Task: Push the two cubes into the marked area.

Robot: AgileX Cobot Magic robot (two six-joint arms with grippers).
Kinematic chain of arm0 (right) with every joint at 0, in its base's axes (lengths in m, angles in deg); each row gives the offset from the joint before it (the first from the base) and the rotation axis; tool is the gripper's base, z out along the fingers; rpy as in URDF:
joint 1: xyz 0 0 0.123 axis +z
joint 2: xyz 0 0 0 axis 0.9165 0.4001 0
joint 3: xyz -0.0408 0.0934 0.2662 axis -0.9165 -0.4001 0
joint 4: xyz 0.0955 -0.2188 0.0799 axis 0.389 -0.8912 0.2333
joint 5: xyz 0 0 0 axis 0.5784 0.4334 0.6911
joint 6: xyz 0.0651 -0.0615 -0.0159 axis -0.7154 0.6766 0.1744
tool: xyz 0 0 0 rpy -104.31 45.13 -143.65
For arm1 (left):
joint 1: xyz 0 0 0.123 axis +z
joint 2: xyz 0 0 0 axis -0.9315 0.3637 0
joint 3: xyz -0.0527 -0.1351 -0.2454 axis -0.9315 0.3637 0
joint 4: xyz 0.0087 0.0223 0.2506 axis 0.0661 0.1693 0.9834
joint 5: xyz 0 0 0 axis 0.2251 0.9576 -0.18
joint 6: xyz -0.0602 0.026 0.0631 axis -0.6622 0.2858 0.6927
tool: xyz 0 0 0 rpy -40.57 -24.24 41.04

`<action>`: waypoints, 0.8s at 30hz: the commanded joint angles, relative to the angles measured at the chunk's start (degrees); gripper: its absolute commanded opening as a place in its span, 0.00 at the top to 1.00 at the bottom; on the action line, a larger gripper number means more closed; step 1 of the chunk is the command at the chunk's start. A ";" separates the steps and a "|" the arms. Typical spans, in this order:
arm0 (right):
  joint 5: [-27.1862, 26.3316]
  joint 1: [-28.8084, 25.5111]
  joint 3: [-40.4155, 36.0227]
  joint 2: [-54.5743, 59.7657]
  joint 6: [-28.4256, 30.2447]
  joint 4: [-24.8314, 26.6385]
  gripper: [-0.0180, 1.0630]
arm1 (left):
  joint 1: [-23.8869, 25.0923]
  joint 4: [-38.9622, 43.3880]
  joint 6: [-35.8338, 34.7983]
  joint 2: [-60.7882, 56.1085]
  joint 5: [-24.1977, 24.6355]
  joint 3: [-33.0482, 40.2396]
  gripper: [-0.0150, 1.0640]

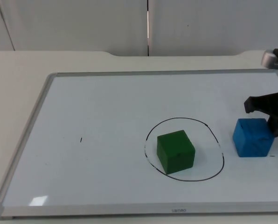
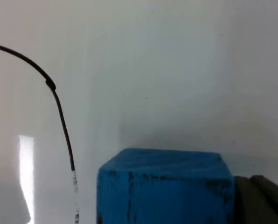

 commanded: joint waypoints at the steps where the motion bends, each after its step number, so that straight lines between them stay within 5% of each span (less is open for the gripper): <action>1: 0.06 0.28 0.25 -0.06 -0.42 0.09 0.98 | 0.20 0.30 -0.41 -0.23 -0.57 0.24 0.99; 12: 2.68 0.46 0.25 -0.06 -0.42 0.06 0.98 | 0.20 0.30 -0.41 -0.23 -0.57 0.24 0.99; 24: -1.09 4.01 0.25 -0.06 -0.61 0.15 0.98 | 0.20 0.30 -0.41 -0.23 -0.57 0.24 0.99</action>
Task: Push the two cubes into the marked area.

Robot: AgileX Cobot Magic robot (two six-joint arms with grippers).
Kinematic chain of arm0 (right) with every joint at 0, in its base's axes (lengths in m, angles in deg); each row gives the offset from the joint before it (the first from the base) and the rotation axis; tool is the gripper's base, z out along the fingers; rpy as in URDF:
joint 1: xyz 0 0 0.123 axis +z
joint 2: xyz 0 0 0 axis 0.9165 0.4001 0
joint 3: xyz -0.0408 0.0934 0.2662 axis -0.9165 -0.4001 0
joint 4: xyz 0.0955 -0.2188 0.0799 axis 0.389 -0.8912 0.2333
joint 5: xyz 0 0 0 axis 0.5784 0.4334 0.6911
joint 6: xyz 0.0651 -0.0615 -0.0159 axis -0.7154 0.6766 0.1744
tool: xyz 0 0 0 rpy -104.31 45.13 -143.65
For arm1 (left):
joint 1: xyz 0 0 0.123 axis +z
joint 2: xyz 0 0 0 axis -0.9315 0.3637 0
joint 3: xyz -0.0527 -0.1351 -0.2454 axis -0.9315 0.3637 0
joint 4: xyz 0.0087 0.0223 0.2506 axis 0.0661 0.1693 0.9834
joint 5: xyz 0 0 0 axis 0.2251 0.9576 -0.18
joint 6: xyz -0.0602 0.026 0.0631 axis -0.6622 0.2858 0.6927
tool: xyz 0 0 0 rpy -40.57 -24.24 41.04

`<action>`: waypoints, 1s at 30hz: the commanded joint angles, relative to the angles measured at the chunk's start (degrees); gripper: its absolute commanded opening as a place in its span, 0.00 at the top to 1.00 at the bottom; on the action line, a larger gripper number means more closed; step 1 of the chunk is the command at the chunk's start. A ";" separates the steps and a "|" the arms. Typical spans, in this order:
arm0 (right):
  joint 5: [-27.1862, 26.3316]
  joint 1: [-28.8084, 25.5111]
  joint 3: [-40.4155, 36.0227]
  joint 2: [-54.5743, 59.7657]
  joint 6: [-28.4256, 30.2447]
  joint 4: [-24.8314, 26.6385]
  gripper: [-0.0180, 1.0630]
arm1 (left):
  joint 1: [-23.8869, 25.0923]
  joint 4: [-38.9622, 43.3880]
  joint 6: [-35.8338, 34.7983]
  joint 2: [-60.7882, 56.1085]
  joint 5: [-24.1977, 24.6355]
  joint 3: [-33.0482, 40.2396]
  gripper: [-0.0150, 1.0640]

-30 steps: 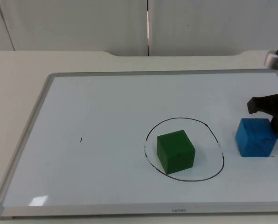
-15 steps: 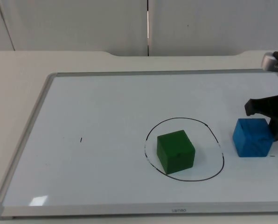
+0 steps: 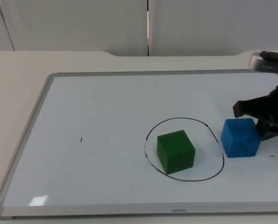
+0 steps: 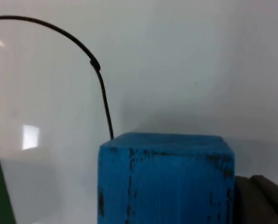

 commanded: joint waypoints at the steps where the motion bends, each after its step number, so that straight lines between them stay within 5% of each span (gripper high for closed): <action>1: -1.03 0.54 0.25 -0.06 -0.24 0.15 0.98 | 0.20 0.30 -0.41 -0.23 -0.57 0.24 0.99; 30: -3.38 4.12 0.25 -0.06 -0.61 2.44 0.98 | 0.20 0.44 -0.41 -0.23 -0.57 0.24 0.99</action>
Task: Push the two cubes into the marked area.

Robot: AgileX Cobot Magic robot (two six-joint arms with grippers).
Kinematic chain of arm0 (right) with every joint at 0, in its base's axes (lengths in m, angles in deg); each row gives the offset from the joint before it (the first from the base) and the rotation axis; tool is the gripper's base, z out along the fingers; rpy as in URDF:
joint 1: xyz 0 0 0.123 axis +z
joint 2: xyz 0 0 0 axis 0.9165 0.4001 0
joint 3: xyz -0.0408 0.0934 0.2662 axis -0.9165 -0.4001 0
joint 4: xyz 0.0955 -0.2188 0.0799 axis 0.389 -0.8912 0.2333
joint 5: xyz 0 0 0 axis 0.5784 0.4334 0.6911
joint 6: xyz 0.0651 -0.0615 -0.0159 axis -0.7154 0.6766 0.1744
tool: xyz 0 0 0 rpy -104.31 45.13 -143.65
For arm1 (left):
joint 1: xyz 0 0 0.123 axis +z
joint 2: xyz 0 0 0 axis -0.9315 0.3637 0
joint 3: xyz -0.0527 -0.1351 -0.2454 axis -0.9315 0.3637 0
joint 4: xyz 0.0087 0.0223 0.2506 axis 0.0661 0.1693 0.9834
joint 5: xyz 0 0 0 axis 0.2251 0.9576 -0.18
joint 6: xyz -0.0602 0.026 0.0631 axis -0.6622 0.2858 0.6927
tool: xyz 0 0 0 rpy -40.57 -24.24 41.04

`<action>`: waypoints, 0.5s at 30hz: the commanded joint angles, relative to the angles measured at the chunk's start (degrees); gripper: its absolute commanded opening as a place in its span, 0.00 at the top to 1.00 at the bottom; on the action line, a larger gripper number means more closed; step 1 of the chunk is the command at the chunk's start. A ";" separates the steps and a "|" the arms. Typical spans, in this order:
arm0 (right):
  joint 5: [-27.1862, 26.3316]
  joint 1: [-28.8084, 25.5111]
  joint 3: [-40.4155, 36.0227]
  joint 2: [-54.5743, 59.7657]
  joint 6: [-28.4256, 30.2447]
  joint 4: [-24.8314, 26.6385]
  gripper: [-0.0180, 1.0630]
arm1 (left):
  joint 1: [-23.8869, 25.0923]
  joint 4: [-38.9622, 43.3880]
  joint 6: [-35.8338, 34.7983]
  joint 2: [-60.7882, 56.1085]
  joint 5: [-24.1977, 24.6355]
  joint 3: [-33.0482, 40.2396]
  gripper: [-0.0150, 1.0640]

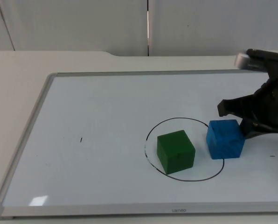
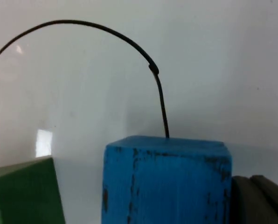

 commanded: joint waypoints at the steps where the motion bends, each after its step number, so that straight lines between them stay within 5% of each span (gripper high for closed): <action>1: -0.99 0.53 0.25 -0.06 0.15 0.54 0.98 | 0.20 0.44 -0.41 -0.23 -0.57 0.24 0.99; 15: -6.38 2.16 0.25 4.16 0.15 1.85 0.98 | 0.20 0.44 -0.41 -0.23 -0.57 0.24 0.99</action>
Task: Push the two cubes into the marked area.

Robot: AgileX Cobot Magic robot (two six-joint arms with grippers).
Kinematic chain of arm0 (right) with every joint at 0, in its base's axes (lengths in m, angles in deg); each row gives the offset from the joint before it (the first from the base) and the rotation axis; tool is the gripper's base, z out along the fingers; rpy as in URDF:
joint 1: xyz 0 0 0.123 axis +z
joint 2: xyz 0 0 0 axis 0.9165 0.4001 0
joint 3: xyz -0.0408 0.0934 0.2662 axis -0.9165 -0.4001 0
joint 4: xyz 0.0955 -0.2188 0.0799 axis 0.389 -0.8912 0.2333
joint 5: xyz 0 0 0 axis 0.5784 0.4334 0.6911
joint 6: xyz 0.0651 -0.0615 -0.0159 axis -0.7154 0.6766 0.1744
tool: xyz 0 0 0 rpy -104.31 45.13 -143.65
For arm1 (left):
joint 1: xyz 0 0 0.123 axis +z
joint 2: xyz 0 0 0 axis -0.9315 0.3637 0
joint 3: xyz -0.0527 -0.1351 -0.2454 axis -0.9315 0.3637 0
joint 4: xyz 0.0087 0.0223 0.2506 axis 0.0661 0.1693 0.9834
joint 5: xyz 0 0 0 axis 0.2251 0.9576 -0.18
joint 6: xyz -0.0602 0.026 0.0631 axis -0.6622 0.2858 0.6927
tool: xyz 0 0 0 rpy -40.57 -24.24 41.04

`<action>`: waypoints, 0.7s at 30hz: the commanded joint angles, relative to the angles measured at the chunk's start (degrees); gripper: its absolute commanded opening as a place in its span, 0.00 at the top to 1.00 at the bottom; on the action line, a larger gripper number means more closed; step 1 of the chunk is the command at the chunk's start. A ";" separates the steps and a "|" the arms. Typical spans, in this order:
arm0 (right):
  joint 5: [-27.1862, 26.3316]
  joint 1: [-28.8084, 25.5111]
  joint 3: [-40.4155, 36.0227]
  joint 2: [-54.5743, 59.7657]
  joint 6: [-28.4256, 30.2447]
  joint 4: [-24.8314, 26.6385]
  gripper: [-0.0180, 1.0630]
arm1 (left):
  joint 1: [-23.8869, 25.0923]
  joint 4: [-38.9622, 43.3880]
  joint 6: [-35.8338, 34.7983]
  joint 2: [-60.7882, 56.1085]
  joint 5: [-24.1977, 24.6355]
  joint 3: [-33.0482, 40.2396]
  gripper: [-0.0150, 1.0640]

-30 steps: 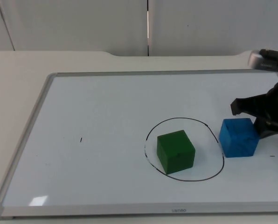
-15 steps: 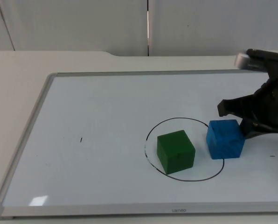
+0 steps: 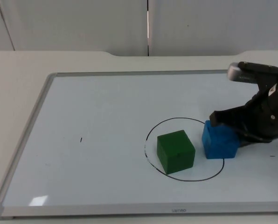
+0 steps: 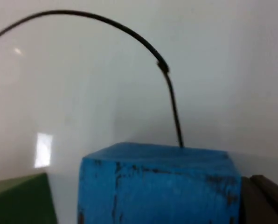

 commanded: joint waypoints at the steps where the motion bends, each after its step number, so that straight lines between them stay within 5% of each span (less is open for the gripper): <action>1: -2.06 0.67 0.25 -0.11 0.15 0.41 0.98 | 0.20 0.44 -0.41 -0.23 -0.57 0.24 0.99; 21: -3.29 2.86 0.25 -0.11 0.26 1.16 0.98 | 0.20 0.44 -0.41 -0.23 -0.57 0.24 0.99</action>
